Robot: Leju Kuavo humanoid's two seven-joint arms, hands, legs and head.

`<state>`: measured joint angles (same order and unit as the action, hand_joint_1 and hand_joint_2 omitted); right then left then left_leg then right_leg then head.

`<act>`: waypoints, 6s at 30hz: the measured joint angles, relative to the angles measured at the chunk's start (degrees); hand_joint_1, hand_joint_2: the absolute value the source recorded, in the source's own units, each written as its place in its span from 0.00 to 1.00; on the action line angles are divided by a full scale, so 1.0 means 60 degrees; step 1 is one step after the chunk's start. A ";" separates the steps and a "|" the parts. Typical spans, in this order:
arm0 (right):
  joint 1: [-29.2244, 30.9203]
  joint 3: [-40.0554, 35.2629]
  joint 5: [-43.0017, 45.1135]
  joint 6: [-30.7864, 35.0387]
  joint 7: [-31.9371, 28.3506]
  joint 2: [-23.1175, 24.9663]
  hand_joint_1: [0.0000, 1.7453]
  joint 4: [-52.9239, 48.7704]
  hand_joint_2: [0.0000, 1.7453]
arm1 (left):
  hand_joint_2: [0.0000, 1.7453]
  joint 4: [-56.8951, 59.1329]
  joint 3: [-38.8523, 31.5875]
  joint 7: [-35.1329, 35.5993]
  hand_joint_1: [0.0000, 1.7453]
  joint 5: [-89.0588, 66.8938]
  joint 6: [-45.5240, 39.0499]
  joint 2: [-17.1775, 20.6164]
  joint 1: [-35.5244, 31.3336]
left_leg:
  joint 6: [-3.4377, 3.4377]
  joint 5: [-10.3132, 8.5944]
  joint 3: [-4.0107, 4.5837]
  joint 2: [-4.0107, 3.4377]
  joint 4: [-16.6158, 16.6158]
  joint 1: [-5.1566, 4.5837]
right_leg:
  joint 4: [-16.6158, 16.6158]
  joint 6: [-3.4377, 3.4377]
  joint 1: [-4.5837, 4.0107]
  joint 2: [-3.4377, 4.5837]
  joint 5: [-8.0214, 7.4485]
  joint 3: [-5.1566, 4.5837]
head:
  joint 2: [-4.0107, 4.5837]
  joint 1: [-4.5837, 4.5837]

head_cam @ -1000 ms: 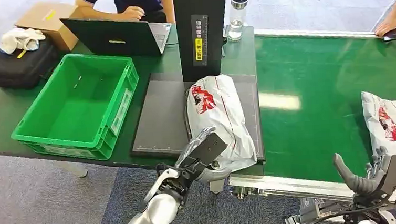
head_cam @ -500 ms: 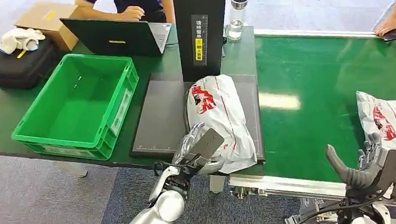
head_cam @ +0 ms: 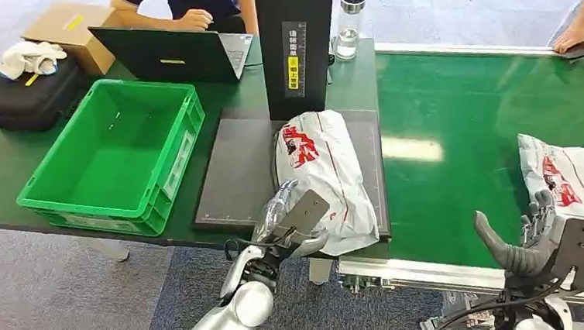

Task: Moved the parcel from conveyor to table for the left to box.

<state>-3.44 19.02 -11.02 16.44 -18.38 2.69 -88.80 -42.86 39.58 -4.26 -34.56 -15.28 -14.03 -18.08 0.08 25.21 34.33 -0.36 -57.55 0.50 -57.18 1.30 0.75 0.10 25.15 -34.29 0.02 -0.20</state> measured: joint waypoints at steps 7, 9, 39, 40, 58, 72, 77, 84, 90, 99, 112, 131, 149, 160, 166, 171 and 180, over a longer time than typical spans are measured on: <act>-0.0008 -0.0040 0.0040 -0.0004 -0.0022 -0.0062 0.00 -0.0076 1.00 | 1.00 0.0018 0.0011 0.0029 0.00 -0.0179 0.0044 -0.0004 0.0001 | 0.0000 0.0000 0.0000 0.0000 0.0000 0.0000 | 0.0000 0.0000 0.0000 0.0000 0.0000 0.0000 | 0.0000 0.0000; -0.0009 -0.0084 0.0051 -0.0004 -0.0022 -0.0073 0.00 -0.0076 1.00 | 1.00 0.0033 0.0047 0.0029 0.00 -0.0208 0.0051 -0.0007 0.0001 | 0.0000 0.0000 0.0000 0.0000 0.0000 0.0000 | 0.0000 0.0000 0.0000 0.0000 0.0000 0.0000 | 0.0000 0.0004; -0.0263 -0.0404 0.0087 0.0193 -0.0062 -0.0182 0.00 -0.0441 1.00 | 1.00 0.0787 0.0616 0.0018 1.00 -0.0488 -0.0051 -0.0069 -0.0199 | 0.0001 0.0001 -0.0001 0.0000 0.0000 0.0000 | 0.0000 0.0001 0.0000 0.0000 0.0002 -0.0001 | 0.0000 0.0004; -0.0297 -0.0404 0.0087 0.0200 -0.0062 -0.0182 0.00 -0.0481 1.00 | 1.00 0.0805 0.0619 0.0000 1.00 -0.0484 -0.0062 -0.0069 -0.0204 | 0.0001 0.0001 -0.0001 0.0000 0.0000 0.0000 | 0.0000 0.0001 0.0000 0.0000 0.0002 -0.0001 | 0.0000 0.0000; -0.0439 -0.0393 0.0080 0.0222 -0.0069 -0.0178 0.00 -0.0710 1.00 | 1.00 0.0929 0.0641 -0.0142 1.00 -0.0448 -0.0258 -0.0077 -0.0241 | 0.0001 0.0001 -0.0002 -0.0001 0.0000 0.0000 | 0.0000 0.0001 0.0000 0.0000 0.0002 -0.0001 | 0.0000 0.0000; -0.0607 -0.0200 0.0033 0.0142 -0.0106 -0.0120 0.00 -0.0889 1.00 | 1.00 -0.1547 0.0506 -0.0171 1.00 -0.0244 -0.0616 0.0247 0.0012 | 0.0001 0.0003 0.0003 0.0001 0.0001 0.0000 | 0.0000 -0.0001 -0.0001 0.0000 0.0004 -0.0001 | 0.0000 0.0000; -0.0667 -0.0113 -0.0022 0.0138 -0.0106 -0.0062 0.00 -0.1002 1.00 | 1.00 -0.2955 0.0317 -0.0168 1.00 -0.0197 -0.0667 0.0550 0.0322 | 0.0001 0.0003 0.0003 0.0001 0.0002 0.0000 | 0.0000 -0.0001 -0.0001 0.0000 0.0006 -0.0001 | 0.0000 0.0004; -0.0818 0.0044 -0.0106 -0.0026 -0.0091 0.0018 0.00 -0.1231 1.00 | 1.00 -0.4631 0.0073 -0.0160 1.00 -0.0222 -0.0776 0.0936 0.0813 | 0.0009 0.0008 0.0003 0.0001 0.0001 0.0000 | 0.0000 0.0005 0.0000 0.0000 0.0010 0.0000 | 0.0000 0.0000; -0.0938 0.0179 -0.0131 -0.0102 -0.0095 0.0109 0.00 -0.1414 1.00 | 1.00 -0.5895 -0.0364 -0.0237 1.00 -0.0339 -0.1173 0.1239 0.1052 | 0.0010 0.0009 0.0003 0.0001 0.0001 0.0000 | 0.0000 0.0007 0.0000 -0.0001 0.0012 0.0001 | 0.0000 0.0004; -0.1110 0.0496 -0.0128 -0.0357 -0.0113 0.0200 0.00 -0.1661 1.00 | 1.00 -0.7060 -0.1187 -0.0197 1.00 -0.0536 -0.1632 0.1537 0.1301 | 0.0011 0.0010 0.0002 0.0000 0.0000 0.0000 | 0.0000 0.0008 0.0001 -0.0001 0.0014 0.0001 | 0.0000 0.0004; -0.1538 0.1308 -0.0281 -0.1097 -0.0211 0.0667 0.00 -0.2226 1.00 | 1.00 -0.7060 -0.2948 0.0102 1.00 -0.0896 -0.2255 0.1727 0.1371 | 0.0003 0.0016 -0.0001 0.0000 0.0001 0.0001 | -0.0001 0.0003 -0.0001 -0.0002 0.0022 0.0003 | 0.0000 0.0000; -0.1479 0.1282 -0.0328 -0.0954 -0.0211 0.0758 0.00 -0.2218 1.00 | 1.00 -0.7060 -0.5217 -0.0029 1.00 -0.1031 -0.2965 0.1800 0.2071 | 0.0006 0.0020 -0.0001 0.0000 0.0002 0.0001 | -0.0001 0.0004 -0.0002 -0.0003 0.0027 0.0007 | 0.0000 0.0004; -0.1407 0.1191 -0.0197 -0.0838 -0.0226 0.0714 0.00 -0.2193 1.00 | 1.00 -0.6039 -0.5541 0.0576 0.00 -0.1916 -0.1814 0.1796 0.1406 | 0.0006 0.0020 -0.0007 0.0000 0.0001 0.0001 | -0.0001 0.0004 -0.0001 -0.0003 0.0027 0.0009 | 0.0000 0.0000; -0.1187 0.0908 -0.0219 -0.0853 -0.0219 0.0617 0.00 -0.2114 1.00 | 1.00 -0.5472 -0.5450 0.0783 0.00 -0.1996 -0.1628 0.1767 0.1192 | 0.0006 0.0020 -0.0005 -0.0001 0.0001 0.0001 | -0.0001 0.0004 0.0000 -0.0002 0.0027 0.0010 | 0.0000 -0.0003; -0.1091 0.0732 -0.0219 -0.0812 -0.0208 0.0467 0.00 -0.1975 1.00 | 1.00 -0.5599 -0.5297 0.0783 0.00 -0.2004 -0.1636 0.1749 0.1328 | 0.0006 0.0021 -0.0006 0.0000 0.0001 0.0001 | -0.0001 0.0004 0.0000 -0.0002 0.0027 0.0010 | 0.0000 -0.0003; -0.1095 0.0718 -0.0215 -0.0667 -0.0186 0.0452 0.00 -0.1956 1.00 | 1.00 -0.6088 -0.5085 0.0703 0.00 -0.2033 -0.1672 0.1723 0.1596 | 0.0006 0.0021 -0.0006 0.0000 0.0000 0.0001 | -0.0001 0.0004 -0.0001 -0.0002 0.0028 0.0009 | 0.0000 0.0000; -0.1212 0.0721 -0.0281 -0.1002 -0.0113 0.0455 0.00 -0.2018 1.00 | 1.00 -0.7305 -0.4404 0.0466 0.00 -0.1693 -0.1526 0.1712 0.2024 | 0.0005 0.0025 -0.0007 0.0000 0.0001 0.0000 | -0.0001 0.0004 0.0000 -0.0002 0.0028 0.0010 | 0.0004 0.0007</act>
<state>-10.71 23.34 -12.70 10.42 -19.06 5.42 -100.91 -86.69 13.16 -1.47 -44.72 -24.43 -3.76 -5.94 0.12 25.35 34.29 -0.36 -57.54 0.50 -57.18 1.32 0.75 0.09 25.32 -34.23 0.04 -0.15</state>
